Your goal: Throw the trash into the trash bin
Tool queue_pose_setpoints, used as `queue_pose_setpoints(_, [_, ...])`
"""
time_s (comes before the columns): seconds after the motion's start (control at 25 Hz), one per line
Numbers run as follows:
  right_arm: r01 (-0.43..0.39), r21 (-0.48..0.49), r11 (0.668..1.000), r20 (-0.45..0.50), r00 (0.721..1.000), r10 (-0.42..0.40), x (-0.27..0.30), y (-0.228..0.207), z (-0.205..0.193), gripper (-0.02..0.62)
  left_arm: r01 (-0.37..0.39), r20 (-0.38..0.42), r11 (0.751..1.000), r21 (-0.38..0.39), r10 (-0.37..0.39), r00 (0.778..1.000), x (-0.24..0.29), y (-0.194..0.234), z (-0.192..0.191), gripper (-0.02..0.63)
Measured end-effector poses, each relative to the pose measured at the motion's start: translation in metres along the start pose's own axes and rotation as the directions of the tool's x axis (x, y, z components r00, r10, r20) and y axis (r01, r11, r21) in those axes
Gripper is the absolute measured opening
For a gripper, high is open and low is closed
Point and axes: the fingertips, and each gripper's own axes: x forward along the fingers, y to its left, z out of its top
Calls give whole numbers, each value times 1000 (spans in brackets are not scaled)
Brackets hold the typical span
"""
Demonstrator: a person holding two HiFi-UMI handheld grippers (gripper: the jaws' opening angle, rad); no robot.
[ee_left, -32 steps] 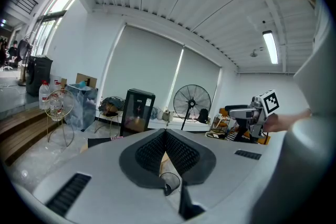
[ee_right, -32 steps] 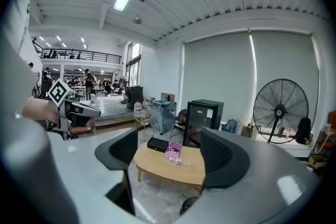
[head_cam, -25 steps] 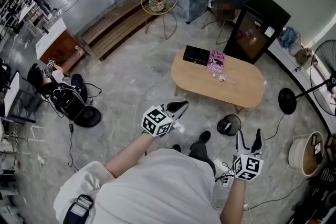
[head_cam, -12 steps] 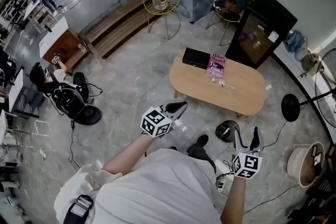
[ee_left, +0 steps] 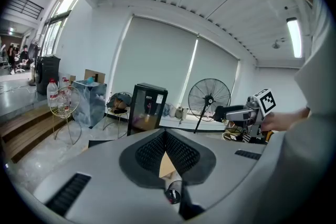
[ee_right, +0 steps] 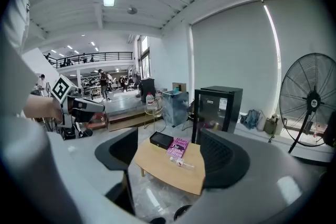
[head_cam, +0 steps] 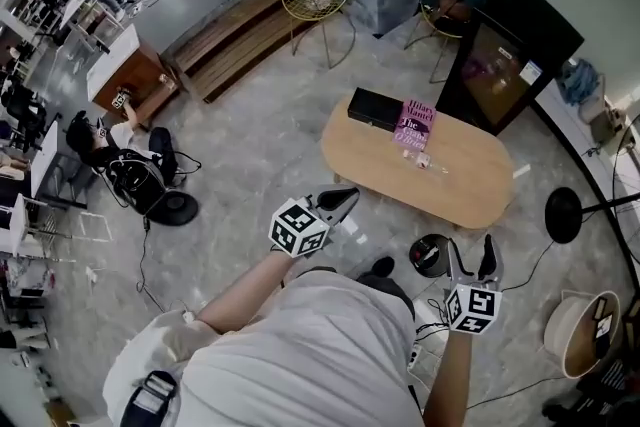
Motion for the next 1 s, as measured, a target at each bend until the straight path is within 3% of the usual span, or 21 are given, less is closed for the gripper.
queue_pose_setpoints(0.52, [-44, 34, 998, -46, 998, 46, 28, -63, -13, 382, -3, -52, 1000, 19, 4, 999, 71, -18, 10, 8])
queue_pose_setpoints(1.0, [-32, 68, 997, -93, 995, 39, 63, -80, -28, 380, 43, -89, 998, 49, -38, 995, 120, -6, 20, 8])
